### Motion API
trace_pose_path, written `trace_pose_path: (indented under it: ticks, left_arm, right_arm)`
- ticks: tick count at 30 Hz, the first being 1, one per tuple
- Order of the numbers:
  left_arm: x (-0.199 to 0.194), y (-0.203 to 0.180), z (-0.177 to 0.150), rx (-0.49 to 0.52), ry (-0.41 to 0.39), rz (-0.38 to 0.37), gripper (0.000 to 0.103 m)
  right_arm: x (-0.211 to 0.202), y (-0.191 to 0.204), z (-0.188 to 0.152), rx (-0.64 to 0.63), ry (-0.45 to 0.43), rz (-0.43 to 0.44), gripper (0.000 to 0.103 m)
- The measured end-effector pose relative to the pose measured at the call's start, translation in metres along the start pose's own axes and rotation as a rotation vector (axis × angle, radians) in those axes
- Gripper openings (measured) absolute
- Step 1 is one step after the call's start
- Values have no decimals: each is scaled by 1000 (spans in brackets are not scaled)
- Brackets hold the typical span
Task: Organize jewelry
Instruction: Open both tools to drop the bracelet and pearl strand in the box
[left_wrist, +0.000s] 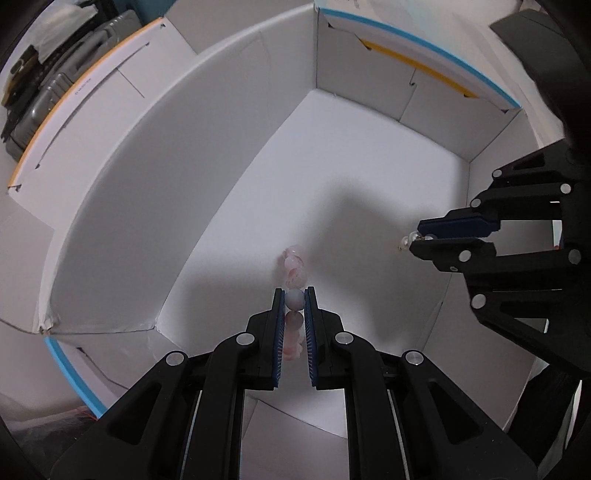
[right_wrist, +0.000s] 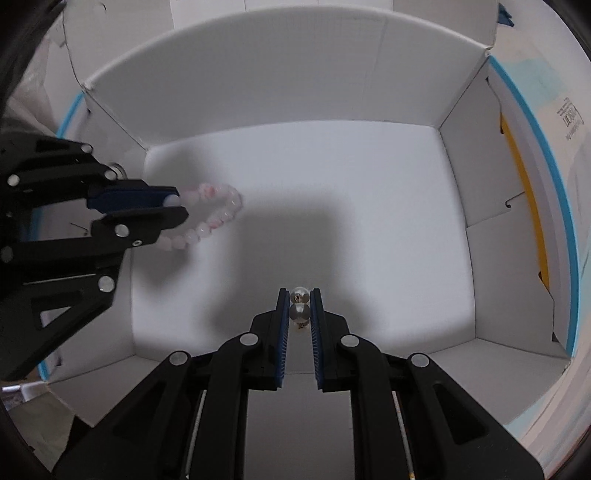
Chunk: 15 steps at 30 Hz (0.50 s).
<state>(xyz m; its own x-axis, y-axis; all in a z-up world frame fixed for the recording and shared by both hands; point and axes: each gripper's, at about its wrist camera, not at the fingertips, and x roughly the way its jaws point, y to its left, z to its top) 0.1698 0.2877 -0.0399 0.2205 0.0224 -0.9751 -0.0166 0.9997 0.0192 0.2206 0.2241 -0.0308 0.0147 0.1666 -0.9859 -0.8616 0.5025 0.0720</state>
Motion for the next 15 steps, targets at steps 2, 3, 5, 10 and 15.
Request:
trace_pose_path:
  ticks: [2, 3, 5, 10, 15]
  left_arm:
    - [4, 0, 1, 5, 15, -3, 10]
    - [6, 0, 2, 8, 23, -2, 10]
    - [10, 0, 3, 11, 38, -7, 10]
    - [16, 0, 6, 18, 67, 2, 10]
    - [16, -1, 10, 15, 73, 7, 11]
  right_arm:
    - [5, 1, -2, 1, 13, -5, 11]
    - [8, 0, -2, 3, 21, -7, 11]
    - [12, 0, 0, 5, 27, -7, 11]
    - [21, 4, 7, 10, 38, 0, 11]
    - [22, 8, 8, 7, 41, -12, 11]
